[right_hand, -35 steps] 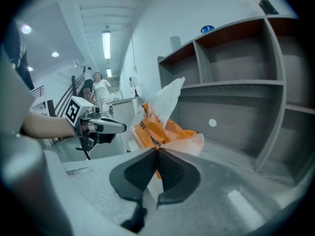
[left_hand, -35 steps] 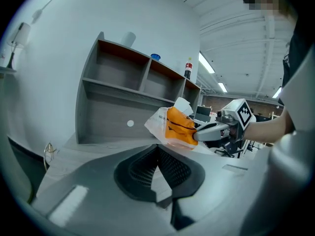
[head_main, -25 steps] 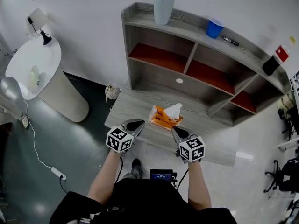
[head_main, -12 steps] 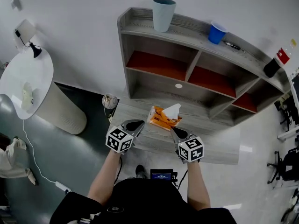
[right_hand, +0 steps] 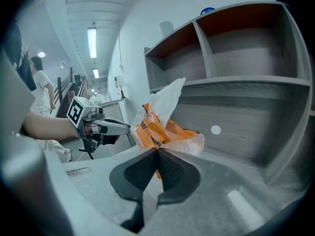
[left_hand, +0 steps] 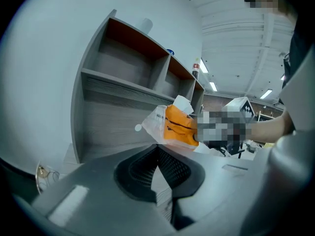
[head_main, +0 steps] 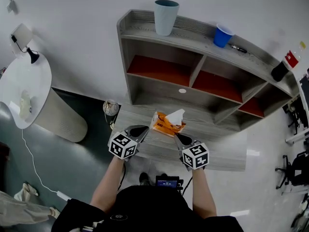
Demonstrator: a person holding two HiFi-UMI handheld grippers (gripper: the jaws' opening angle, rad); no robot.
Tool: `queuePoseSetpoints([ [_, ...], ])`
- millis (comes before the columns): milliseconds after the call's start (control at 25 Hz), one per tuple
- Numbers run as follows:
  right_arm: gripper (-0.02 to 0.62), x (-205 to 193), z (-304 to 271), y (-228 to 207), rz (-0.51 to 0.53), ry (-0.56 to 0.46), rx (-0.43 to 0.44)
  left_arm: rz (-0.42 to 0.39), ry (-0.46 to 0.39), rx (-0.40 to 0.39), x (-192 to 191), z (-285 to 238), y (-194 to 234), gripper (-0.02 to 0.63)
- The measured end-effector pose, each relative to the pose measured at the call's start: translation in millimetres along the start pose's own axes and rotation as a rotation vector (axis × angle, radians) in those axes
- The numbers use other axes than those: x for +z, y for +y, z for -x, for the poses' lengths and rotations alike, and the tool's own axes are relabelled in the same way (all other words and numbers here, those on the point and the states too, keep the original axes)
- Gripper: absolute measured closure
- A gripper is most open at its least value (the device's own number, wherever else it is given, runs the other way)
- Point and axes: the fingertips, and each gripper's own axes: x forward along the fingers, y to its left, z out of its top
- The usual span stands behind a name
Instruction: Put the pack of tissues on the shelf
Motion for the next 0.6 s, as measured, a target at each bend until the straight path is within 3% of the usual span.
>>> queuePoseSetpoints([
  [600,0.591,5.7,13.9,-25.9,0.060,0.021,0.081,0.024,-0.021,0.079,9.1,-15.9,-20.5,0.604],
])
